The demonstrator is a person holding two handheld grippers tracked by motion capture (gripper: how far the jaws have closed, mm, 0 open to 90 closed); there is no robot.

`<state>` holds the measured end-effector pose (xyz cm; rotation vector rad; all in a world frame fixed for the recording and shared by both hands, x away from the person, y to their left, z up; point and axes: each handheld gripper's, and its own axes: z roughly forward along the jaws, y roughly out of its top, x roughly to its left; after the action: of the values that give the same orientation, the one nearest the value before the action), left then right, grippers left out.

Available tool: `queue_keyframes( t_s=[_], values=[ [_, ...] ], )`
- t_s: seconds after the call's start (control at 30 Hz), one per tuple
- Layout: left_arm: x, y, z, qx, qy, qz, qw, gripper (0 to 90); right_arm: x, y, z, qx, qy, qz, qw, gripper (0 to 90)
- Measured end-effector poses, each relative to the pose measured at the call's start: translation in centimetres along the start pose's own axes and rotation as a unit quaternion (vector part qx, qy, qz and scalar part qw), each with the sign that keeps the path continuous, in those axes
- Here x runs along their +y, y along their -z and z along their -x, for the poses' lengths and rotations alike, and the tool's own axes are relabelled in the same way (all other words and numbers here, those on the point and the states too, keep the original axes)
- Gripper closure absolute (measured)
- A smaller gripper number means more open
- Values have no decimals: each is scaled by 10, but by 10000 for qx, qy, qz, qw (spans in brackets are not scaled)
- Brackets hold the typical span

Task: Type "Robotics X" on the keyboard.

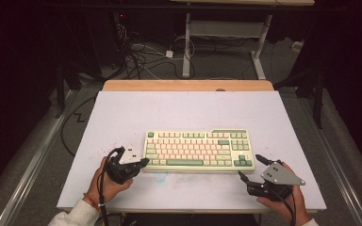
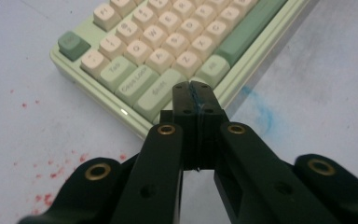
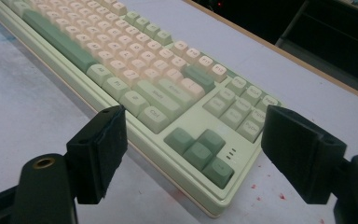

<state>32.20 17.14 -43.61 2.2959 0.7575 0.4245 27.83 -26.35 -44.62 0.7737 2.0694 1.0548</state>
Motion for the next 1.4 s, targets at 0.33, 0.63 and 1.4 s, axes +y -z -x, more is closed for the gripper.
queue_keyframes(
  t_s=[0.33, 0.63, 1.4],
  values=[
    [38, -15, 5, -49, -310, -81, 9995, 875, 1, 1, 2, -77, 39, 9, 10000, 236],
    [63, -35, 7, -88, -458, -156, 9988, 874, 0, 1, 0, -119, 91, -38, 9999, 236],
    [86, -67, 5, -172, -560, -359, 9976, 873, 0, -4, -4, 13, 185, -68, 9998, 236]
  ],
)
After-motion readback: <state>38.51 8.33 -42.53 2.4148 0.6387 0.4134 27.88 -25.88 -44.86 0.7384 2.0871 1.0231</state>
